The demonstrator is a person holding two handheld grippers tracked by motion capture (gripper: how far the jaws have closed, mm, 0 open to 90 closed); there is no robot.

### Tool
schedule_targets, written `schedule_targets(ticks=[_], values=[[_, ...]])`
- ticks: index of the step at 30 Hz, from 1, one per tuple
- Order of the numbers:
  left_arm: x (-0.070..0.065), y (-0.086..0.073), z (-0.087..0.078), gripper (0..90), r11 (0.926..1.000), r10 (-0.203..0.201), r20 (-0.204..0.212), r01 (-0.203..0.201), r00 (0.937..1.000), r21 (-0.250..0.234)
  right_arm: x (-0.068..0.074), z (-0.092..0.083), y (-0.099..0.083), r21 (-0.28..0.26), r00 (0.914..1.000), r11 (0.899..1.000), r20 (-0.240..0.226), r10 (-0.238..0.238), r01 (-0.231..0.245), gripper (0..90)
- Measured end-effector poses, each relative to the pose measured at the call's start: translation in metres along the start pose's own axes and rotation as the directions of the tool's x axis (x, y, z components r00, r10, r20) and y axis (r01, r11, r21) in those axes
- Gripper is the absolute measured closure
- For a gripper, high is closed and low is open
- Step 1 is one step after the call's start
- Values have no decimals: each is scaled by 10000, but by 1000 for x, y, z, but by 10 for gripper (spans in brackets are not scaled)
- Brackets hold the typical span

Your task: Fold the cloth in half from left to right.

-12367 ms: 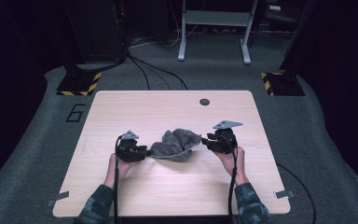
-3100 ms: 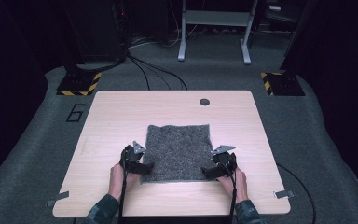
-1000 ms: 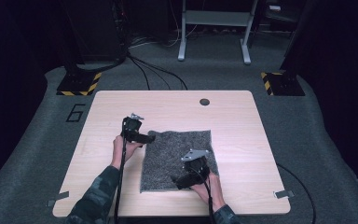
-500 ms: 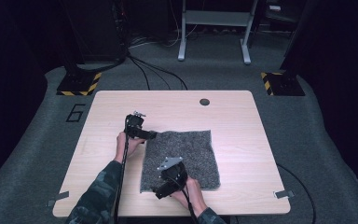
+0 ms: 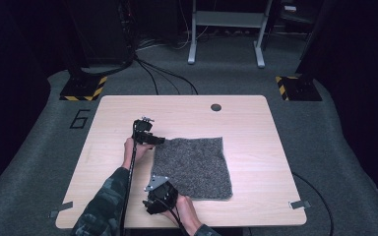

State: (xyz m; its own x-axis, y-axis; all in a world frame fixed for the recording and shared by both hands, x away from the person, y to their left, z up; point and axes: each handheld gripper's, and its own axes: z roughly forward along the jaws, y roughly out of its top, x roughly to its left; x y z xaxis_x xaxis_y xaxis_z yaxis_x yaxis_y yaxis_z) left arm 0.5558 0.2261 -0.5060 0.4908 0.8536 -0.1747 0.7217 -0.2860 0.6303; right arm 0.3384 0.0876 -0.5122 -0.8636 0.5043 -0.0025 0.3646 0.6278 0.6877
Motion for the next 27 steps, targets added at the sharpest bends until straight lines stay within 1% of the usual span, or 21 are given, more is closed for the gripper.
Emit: schedule_targets(ticks=[1,2,3,4,5,6,7,8,10,11,12,13,14,15,16,17,21,23,24,25,27], values=[[1,0,1,334,9999,92,-17,-92,10000,41,1,3,0,-141,9997,9998,225,-113,117,446],[0,0,1,357,9999,108,-125,-107,9999,70,1,4,0,0,9999,10000,120,-82,82,460],[0,0,1,373,9999,126,-132,-125,9998,57,1,5,0,-12,9998,10000,174,-97,97,492],[0,0,1,402,9999,135,-119,-134,9998,43,0,5,0,180,9997,9997,130,-183,181,516],[-2,0,1,448,9999,119,-211,-118,9997,67,2,7,0,-47,9995,9999,284,107,-106,532],[-1,1,1,463,9996,292,-262,-290,9992,67,2,7,-1,-15,9995,9999,274,122,-122,552],[-2,0,1,506,9997,229,-199,-228,9995,26,1,6,0,73,9997,9999,203,121,-122,579],[-2,0,1,532,9993,357,-244,-355,9991,85,1,7,-1,-65,9995,9998,272,186,-184,608],[-4,-1,1,611,9993,372,-293,-370,9989,52,0,5,-2,-62,9993,9996,248,269,-267,671],[-4,-1,1,671,9983,587,-291,-585,9979,62,-1,5,-3,-113,9993,9997,294,213,-210,714],[-5,-2,1,736,9978,669,-362,-668,9971,32,-2,3,-4,0,9995,9998,243,196,-196,768],[-5,-2,1,736,9974,723,-340,-723,9968,11,-2,3,-4,0,9995,9998,243,196,-196,768],[-6,-3,1,761,9977,679,-352,-679,9971,11,-1,3,-4,-70,9988,9990,230,433,-432,791],[-6,-4,1,795,9972,751,-380,-752,9965,-4,-3,2,-5,-64,9995,9998,235,187,-186,816],[-6,-4,1,825,9969,790,-342,-790,9963,-2,-3,2,-5,20,9995,9997,214,225,-225,833],[-6,-4,1,850,9969,789,-391,-790,9961,8,-3,3,-6,-146,9993,9996,264,261,-257,844],[-8,-3,1,874,9965,838,-452,-836,9955,64,-3,2,-7,-124,9992,9994,193,336,-333,859],[-8,-3,0,876,9968,803,-413,-803,9959,14,-4,0,-7,-99,9996,9997,147,242,-241,861],[-8,-3,-2,877,9972,745,-405,-748,9964,-42,-3,-1,-6,-126,9990,9991,157,410,-408,862],[-7,-2,-3,877,9967,804,-418,-809,9959,-97,-3,-3,-7,-417,9993,9986,209,323,-314,862],[-7,0,-8,878,9971,729,-432,-738,9964,-201,-5,-10,-7,-607,9994,9977,114,320,-312,864]])
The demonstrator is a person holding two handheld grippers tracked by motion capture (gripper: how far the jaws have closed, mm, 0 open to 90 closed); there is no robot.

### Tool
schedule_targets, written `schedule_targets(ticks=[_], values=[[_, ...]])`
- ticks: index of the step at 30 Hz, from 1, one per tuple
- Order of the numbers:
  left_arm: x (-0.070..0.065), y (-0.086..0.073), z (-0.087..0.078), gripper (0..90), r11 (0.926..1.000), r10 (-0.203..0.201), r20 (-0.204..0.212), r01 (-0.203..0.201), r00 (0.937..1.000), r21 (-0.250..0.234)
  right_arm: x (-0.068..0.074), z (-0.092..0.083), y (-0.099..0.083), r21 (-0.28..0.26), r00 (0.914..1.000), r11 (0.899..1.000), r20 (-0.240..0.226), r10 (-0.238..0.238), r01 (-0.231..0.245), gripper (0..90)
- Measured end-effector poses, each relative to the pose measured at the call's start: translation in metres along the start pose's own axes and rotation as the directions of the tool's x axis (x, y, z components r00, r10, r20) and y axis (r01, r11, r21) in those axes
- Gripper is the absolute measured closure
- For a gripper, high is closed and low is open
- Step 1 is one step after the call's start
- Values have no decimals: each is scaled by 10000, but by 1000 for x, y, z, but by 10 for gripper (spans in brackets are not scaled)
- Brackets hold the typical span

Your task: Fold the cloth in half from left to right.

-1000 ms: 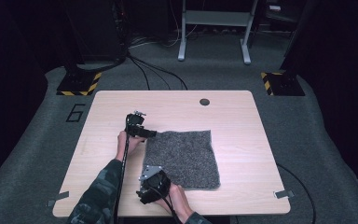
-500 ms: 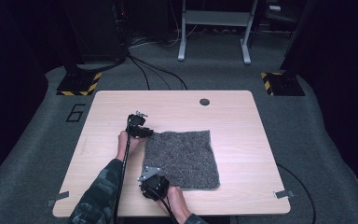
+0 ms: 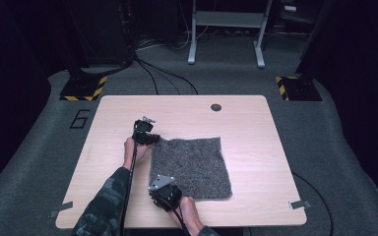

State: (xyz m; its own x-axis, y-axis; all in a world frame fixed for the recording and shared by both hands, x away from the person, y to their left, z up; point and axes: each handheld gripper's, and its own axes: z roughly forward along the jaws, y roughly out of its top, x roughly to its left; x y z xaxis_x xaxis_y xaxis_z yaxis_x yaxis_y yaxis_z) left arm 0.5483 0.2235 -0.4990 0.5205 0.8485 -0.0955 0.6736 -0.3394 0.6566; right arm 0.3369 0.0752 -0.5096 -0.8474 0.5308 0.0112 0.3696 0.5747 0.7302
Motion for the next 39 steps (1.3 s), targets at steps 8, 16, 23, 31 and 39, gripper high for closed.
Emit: schedule_targets(ticks=[8,16,23,31,39], values=[[-3,14,-16,880,9993,365,-247,-368,9990,-111,-9,-20,4,-660,9992,9972,141,368,-358,867],[-6,33,-30,881,9982,500,-397,-512,9980,-312,-7,-33,15,-1211,9993,9921,151,344,-323,869],[-8,46,-44,880,9966,594,-456,-618,9972,-544,-9,-41,21,-1426,9991,9893,240,342,-305,870],[-12,62,-60,881,9930,908,-731,-958,9932,-693,-10,-51,31,-1954,9987,9803,356,352,-276,869],[-17,75,-77,880,9894,1250,-972,-1313,9874,-621,-9,-64,37,-2393,9982,9703,394,457,-350,869]])
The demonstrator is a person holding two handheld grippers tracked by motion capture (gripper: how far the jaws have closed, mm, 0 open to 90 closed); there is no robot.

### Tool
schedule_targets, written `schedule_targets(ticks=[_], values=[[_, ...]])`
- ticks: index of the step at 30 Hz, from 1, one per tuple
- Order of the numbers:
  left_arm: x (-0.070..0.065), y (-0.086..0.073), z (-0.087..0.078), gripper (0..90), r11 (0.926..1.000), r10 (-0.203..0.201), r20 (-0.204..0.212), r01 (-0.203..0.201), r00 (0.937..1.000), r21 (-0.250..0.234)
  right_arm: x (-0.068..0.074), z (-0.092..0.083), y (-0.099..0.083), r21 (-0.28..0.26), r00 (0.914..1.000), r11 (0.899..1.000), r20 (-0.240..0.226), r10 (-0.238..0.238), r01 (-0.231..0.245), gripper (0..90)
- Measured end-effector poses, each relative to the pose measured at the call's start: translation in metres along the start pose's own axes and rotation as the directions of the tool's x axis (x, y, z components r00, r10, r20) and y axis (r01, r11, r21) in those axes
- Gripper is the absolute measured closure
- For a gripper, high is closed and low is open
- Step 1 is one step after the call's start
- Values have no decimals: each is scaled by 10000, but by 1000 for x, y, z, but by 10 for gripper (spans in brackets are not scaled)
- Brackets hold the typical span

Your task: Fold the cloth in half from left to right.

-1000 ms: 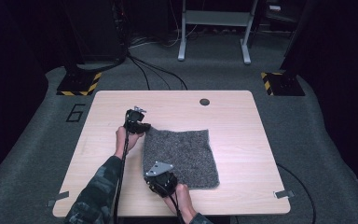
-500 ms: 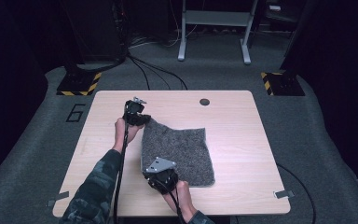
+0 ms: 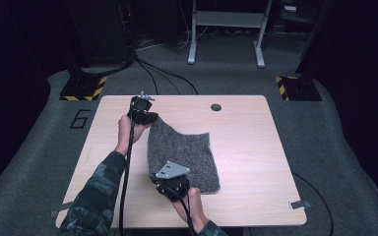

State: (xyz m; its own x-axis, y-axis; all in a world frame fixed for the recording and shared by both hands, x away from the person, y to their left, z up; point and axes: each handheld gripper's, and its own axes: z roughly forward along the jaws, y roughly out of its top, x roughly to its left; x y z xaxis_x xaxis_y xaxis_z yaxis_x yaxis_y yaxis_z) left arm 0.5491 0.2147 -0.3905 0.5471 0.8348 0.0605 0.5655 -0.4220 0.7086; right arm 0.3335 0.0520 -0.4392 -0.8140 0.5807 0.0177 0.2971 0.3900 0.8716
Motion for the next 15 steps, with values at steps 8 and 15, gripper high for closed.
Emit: schedule_targets(ticks=[8,15], values=[[-3,12,-3,879,9996,115,-165,-111,9998,273,-5,-11,-1,-293,9999,9995,116,72,-69,869],[-16,18,11,872,9968,314,-289,-292,9991,739,-17,-25,-8,-482,9974,9977,515,506,-482,868]])
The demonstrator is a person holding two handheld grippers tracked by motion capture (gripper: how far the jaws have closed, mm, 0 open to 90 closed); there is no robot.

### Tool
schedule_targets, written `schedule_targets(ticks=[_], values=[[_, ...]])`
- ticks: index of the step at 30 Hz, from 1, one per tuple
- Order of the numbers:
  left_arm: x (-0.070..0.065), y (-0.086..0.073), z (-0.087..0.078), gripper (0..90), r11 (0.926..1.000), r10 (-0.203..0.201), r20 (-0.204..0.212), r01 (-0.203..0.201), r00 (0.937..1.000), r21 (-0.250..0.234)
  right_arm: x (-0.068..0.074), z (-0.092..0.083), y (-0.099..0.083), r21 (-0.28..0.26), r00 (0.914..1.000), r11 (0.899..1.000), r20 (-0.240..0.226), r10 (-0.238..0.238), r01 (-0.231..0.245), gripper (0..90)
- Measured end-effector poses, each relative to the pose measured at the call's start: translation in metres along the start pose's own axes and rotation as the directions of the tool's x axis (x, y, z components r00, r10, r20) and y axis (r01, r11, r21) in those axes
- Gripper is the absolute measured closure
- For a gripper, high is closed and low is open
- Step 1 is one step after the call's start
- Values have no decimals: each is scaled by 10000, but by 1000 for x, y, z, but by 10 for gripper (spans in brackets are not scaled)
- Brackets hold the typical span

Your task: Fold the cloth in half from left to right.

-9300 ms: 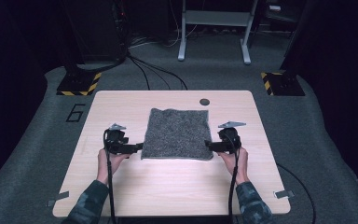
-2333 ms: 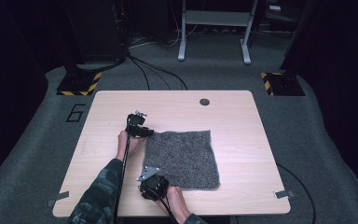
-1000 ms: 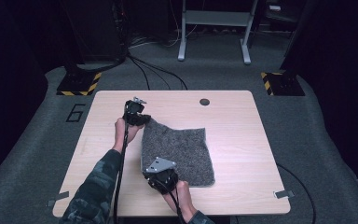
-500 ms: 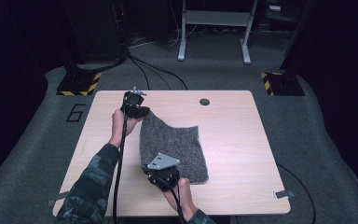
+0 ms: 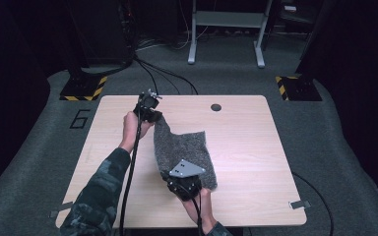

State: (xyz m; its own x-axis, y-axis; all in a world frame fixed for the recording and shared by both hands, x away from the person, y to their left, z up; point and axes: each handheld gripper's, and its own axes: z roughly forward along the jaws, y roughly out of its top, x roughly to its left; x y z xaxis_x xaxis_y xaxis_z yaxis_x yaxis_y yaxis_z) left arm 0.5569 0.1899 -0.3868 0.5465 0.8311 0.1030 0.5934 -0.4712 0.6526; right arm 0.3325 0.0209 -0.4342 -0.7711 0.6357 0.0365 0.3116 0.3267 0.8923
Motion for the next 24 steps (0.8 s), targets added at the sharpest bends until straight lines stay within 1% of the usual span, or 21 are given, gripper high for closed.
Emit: schedule_targets(ticks=[2,3,5,7,9,11,13,15,16,17,20,22,23,24], values=[[-4,2,6,871,9999,38,-12,-38,10000,96,-3,-3,-3,68,9999,10000,170,-28,27,867],[-5,3,8,871,9999,23,-44,-22,10000,153,-7,-4,-6,198,9997,9998,242,-83,78,867],[-7,5,13,870,9997,19,6,-19,10000,264,-12,-5,-11,305,9995,9995,317,44,-54,867],[-10,8,17,870,9998,-56,132,53,9999,206,-18,-8,-18,386,9984,9992,555,103,-124,867],[-15,12,21,869,9996,-37,150,33,9999,263,-23,-12,-22,447,9974,9986,671,251,-282,866],[-20,15,25,868,9995,54,169,-59,9998,296,-27,-15,-26,444,9961,9983,819,334,-372,866],[-26,19,30,868,9992,152,233,-161,9996,363,-30,-16,-30,548,9953,9980,936,266,-319,866],[-32,23,35,866,9987,250,241,-261,9994,440,-34,-17,-35,703,9942,9963,982,429,-499,865],[-34,24,37,865,9983,280,262,-293,9993,502,-36,-17,-38,745,9931,9958,1077,454,-536,865],[-36,25,40,865,9978,332,260,-346,9991,567,-37,-17,-40,771,9933,9958,1084,400,-485,865],[-44,27,49,864,9970,354,288,-373,9990,676,-41,-18,-47,878,9911,9942,1230,507,-618,864],[-47,28,53,862,9966,373,347,-397,9987,719,-45,-20,-51,907,9890,9927,1319,666,-790,864],[-49,29,58,861,9960,377,351,-404,9987,793,-47,-20,-53,948,9893,9924,1304,653,-780,864],[-51,29,60,859,9955,390,379,-421,9985,849,-49,-21,-56,964,9873,9911,1388,776,-914,863]])
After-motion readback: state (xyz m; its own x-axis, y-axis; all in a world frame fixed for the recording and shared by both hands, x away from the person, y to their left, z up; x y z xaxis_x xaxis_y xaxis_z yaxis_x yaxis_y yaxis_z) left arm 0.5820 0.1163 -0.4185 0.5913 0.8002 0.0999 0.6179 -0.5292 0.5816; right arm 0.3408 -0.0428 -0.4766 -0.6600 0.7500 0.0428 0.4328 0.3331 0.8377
